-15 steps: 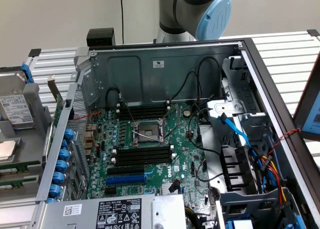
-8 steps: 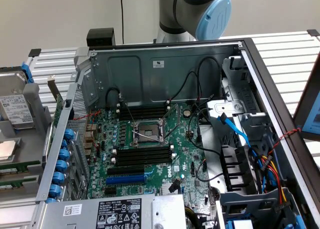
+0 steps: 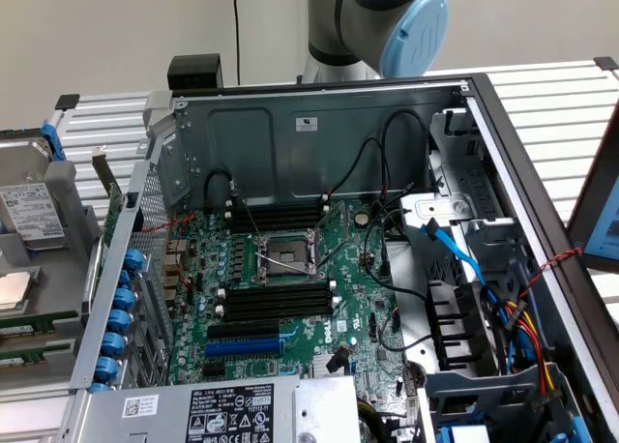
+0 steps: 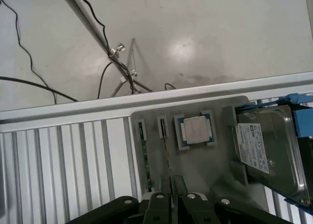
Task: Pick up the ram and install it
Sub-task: 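Pick up the ram and move it above insertion slot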
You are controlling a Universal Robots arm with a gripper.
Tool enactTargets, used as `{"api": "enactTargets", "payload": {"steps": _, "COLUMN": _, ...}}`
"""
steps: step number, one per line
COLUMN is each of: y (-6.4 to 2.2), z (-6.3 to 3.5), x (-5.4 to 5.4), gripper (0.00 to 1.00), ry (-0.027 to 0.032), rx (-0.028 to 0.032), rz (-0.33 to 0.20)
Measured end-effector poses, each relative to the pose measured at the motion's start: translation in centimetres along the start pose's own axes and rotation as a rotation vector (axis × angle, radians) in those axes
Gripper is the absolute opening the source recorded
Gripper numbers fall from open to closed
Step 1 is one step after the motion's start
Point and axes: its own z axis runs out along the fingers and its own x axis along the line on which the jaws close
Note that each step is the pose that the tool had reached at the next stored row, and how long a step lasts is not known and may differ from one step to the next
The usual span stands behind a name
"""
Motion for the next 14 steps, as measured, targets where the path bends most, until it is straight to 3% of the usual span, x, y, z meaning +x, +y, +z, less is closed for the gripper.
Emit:
{"api": "enactTargets", "payload": {"steps": 5, "y": -1.24, "z": 0.81, "x": 1.2, "gripper": 0.18, "ry": -0.0001, "rx": 0.0002, "rz": 0.000}}
{"api": "enactTargets", "payload": {"steps": 14, "y": -3.04, "z": 2.49, "x": 1.1, "gripper": 0.18, "ry": 0.0027, "rx": 0.0003, "rz": -0.025}}
